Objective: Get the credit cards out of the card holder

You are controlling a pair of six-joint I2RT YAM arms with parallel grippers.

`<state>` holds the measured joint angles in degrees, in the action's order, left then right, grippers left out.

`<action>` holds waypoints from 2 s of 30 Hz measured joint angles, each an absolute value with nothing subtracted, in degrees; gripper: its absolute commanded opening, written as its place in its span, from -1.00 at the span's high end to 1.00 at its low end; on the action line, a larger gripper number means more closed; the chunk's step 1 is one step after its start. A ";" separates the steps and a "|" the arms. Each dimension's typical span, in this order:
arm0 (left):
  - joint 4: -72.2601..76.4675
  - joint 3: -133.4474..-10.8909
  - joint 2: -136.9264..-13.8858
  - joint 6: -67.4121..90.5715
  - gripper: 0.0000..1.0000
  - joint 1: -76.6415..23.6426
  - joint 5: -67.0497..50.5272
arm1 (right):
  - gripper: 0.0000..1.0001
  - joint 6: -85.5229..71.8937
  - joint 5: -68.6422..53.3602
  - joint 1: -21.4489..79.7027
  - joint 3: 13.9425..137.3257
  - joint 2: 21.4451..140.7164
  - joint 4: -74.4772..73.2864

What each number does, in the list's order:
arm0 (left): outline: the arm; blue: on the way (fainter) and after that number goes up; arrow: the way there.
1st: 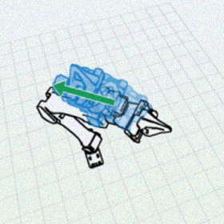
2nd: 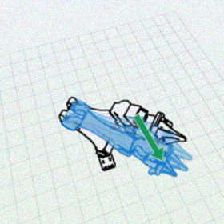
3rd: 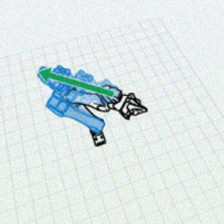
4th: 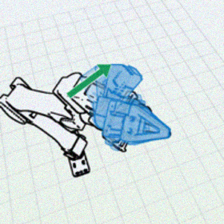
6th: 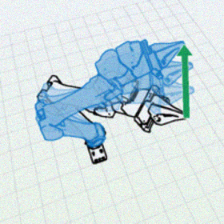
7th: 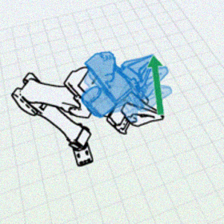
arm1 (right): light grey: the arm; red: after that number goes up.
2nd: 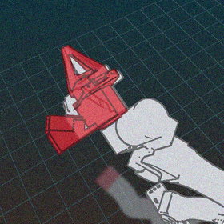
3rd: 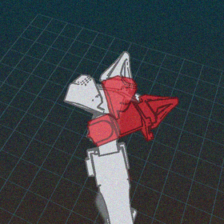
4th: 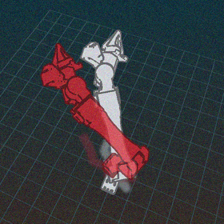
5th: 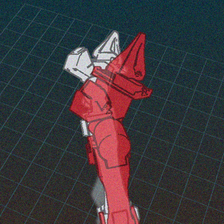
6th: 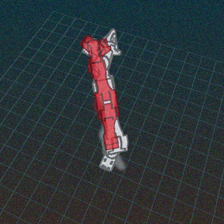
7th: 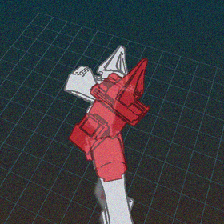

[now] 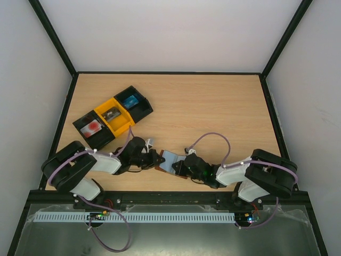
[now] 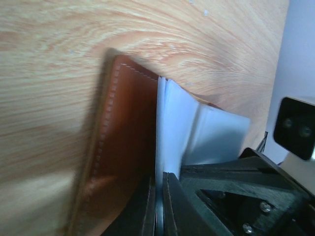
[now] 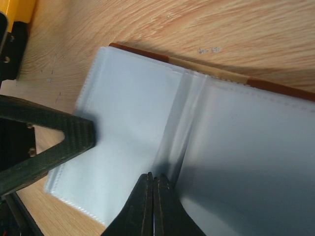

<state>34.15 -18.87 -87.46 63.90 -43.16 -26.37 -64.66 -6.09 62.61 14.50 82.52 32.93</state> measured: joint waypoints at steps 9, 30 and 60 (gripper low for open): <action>33.36 -17.78 -81.84 66.15 0.95 -44.95 -23.83 | 0.95 -60.36 -6.22 62.65 14.26 83.81 35.42; 2.15 -24.18 -57.67 60.77 -0.79 -45.34 -2.96 | -0.55 -56.84 3.77 62.65 21.06 56.45 4.86; -20.91 -41.17 -30.63 41.56 -1.00 -45.19 1.21 | -0.95 -55.48 25.34 62.65 40.82 28.73 -28.42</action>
